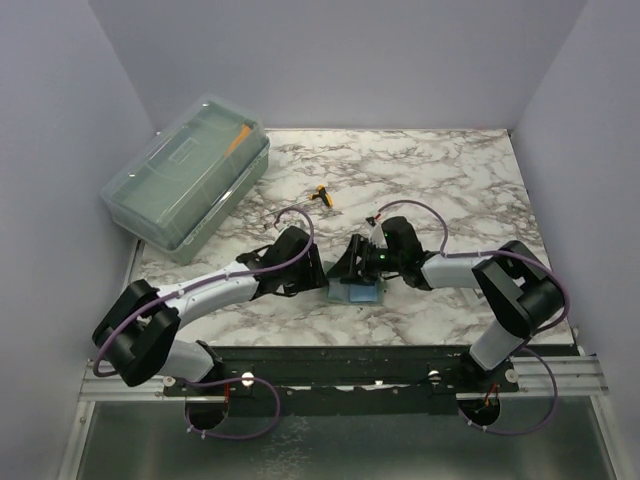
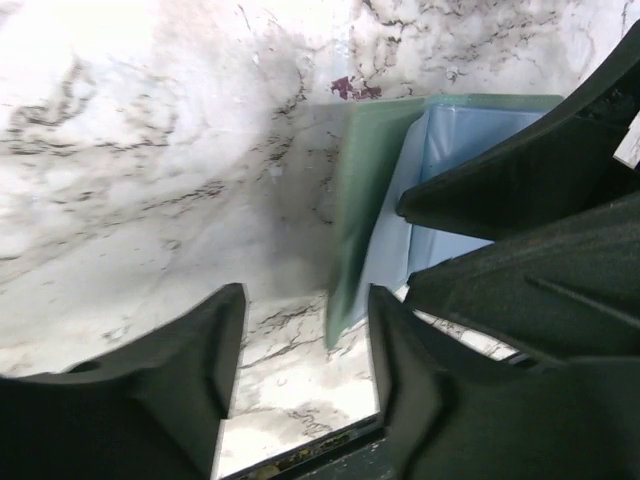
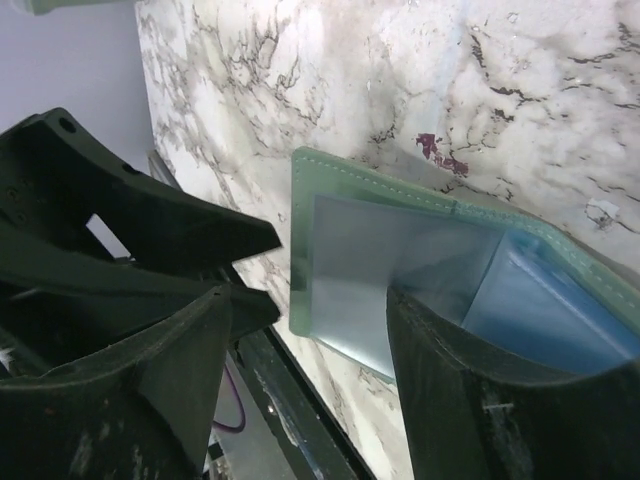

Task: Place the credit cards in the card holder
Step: Open the card holder at the center of the board.

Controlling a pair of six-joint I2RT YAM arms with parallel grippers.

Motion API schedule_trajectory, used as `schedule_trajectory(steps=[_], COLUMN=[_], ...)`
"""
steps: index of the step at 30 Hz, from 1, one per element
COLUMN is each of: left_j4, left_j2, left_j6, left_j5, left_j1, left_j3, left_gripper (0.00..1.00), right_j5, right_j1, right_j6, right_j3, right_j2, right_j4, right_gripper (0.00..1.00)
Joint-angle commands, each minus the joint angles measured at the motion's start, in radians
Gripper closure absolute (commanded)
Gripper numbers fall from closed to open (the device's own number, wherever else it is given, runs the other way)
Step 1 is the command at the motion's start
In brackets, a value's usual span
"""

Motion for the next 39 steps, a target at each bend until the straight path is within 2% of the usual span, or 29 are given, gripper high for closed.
schedule_trajectory(steps=[1,4,6,8,10,12,15,19,24,29,34,36,39], left_j4=[-0.033,-0.032,-0.023,0.005,0.037,0.061,0.116,0.18,0.258,0.307,0.306,0.305,0.289], left_j2=[-0.129,-0.17,-0.171,-0.154,-0.132,-0.099,-0.054,0.009,0.027,0.106,0.152,0.156,0.176], left_j6=[0.001,-0.011,-0.025,-0.032,-0.033,-0.034,-0.047,-0.079,-0.126,-0.132,-0.127,-0.132,-0.137], left_j5=[-0.056,-0.023,0.03,0.079,0.113,0.126,0.163,0.194,0.163,0.159,0.132,0.113,0.082], left_j1=[0.014,0.013,0.013,0.011,0.013,0.012,0.012,0.012,0.012,0.012,0.012,0.014,0.022], left_j3=[0.002,0.025,0.06,0.09,0.114,0.128,0.119,0.066,-0.025,-0.04,-0.054,-0.07,-0.086], left_gripper=[0.35,0.35,0.48,0.6,0.67,0.74,0.79,1.0,1.0,1.0,1.0,1.0,1.0], right_j5=[0.049,0.052,0.057,0.049,0.024,-0.014,-0.053,-0.02,0.038,0.087,0.183,0.207,0.266], right_j1=[0.005,0.005,0.005,0.005,0.007,0.008,0.01,0.004,-0.027,-0.027,-0.025,-0.027,-0.044], right_j6=[-0.043,-0.046,-0.04,-0.033,-0.023,0.005,0.047,0.04,0.033,-0.026,-0.08,-0.08,-0.036], right_j3=[-0.012,-0.02,-0.027,-0.032,-0.021,-0.021,-0.031,-0.047,-0.104,-0.074,-0.054,-0.074,-0.161], right_j2=[-0.067,-0.092,-0.096,-0.082,-0.047,0.0,0.056,0.026,-0.083,-0.125,-0.201,-0.191,-0.179], right_j4=[-0.088,-0.107,-0.094,-0.069,-0.042,0.026,0.116,0.083,0.042,-0.106,-0.285,-0.286,-0.201], right_gripper=[0.34,0.51,0.56,0.67,0.73,0.74,0.64,0.59,0.59,0.78,0.8,0.82,0.86])
